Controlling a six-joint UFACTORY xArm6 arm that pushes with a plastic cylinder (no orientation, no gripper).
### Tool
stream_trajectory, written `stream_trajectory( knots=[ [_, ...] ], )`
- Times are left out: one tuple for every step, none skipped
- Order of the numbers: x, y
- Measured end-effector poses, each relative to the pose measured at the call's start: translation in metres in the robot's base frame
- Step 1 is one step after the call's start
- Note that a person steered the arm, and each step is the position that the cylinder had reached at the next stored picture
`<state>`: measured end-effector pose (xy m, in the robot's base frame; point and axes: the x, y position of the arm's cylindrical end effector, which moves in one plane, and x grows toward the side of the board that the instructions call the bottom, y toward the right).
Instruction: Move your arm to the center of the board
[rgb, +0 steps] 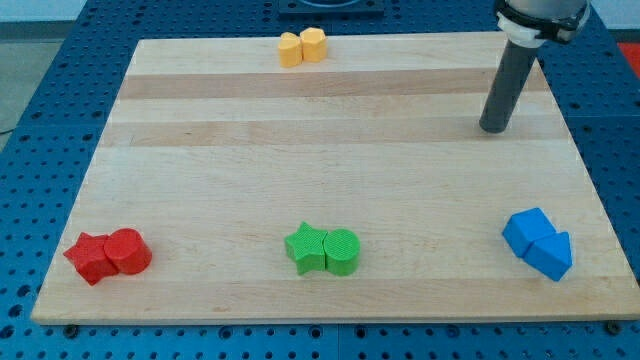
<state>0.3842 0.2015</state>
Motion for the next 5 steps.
stream_trajectory(
  knots=[
    [0.000,0.000],
    [0.000,0.000],
    [0.000,-0.007],
    [0.000,-0.087],
    [0.000,-0.156]
  ],
)
